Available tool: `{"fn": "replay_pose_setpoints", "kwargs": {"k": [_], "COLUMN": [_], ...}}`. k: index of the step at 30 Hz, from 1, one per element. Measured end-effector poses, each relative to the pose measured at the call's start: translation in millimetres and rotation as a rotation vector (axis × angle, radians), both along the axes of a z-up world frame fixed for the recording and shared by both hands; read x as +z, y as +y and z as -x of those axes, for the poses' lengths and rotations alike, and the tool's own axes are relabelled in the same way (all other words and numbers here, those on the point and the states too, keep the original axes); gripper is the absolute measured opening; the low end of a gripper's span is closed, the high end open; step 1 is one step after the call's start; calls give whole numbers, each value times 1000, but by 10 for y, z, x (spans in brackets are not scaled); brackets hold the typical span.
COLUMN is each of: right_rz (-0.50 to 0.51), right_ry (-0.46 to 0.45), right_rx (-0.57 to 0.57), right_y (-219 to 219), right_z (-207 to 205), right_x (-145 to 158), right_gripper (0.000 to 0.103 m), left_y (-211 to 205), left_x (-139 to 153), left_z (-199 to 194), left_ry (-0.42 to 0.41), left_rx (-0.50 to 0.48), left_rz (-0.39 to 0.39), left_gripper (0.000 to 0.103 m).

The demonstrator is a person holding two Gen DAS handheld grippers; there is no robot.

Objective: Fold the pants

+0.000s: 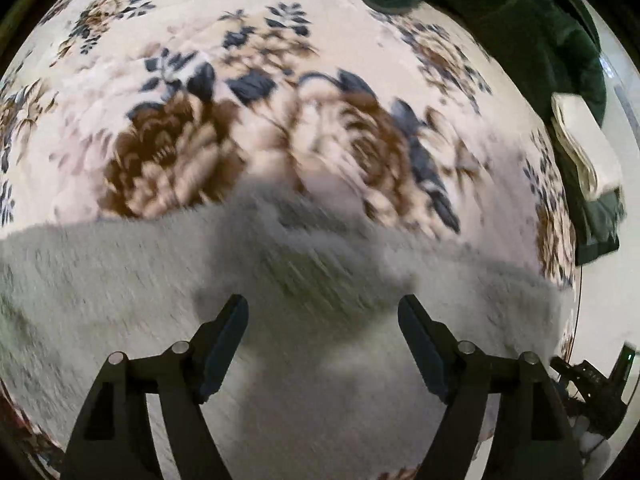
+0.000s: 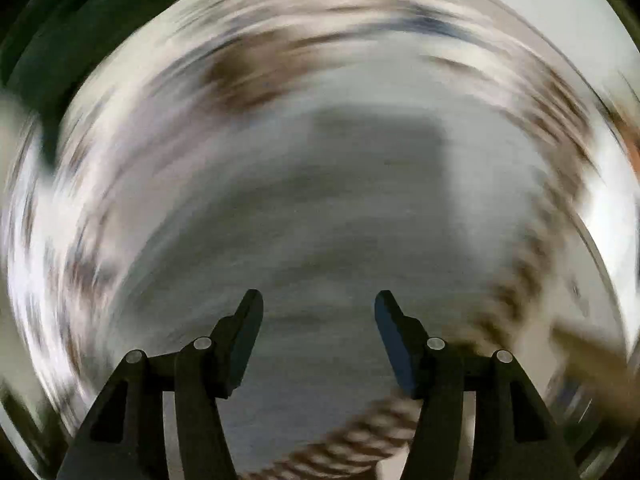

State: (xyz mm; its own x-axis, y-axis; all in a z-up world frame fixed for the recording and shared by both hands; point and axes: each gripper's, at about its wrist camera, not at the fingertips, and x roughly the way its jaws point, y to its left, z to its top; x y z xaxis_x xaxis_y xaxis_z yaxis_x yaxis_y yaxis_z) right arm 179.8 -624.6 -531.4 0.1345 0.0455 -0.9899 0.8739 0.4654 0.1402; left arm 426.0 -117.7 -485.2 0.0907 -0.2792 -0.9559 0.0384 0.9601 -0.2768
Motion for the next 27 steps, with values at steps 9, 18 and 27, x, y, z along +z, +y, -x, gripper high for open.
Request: {"fn": "replay_pose_setpoints", "kwargs": {"k": [9,18,27], "right_rz": [-161,-158,-90], "right_ry": [-83,-140,-71], "right_rx": [-303,-269,-63], "right_y": [-791,-348,-575], "right_z": [861,1008,945], "right_x": [-560,-242,-50], "right_gripper": [9,14,49], "left_y": [-580,-956,-1152], "left_x": [-262,-265,-225], "left_z": [434,585,504], "left_ry": [85,85,57], "left_rx": [-96,-171,-177], "left_rz": [-42,-94,-91], "left_gripper": [76,76,76]}}
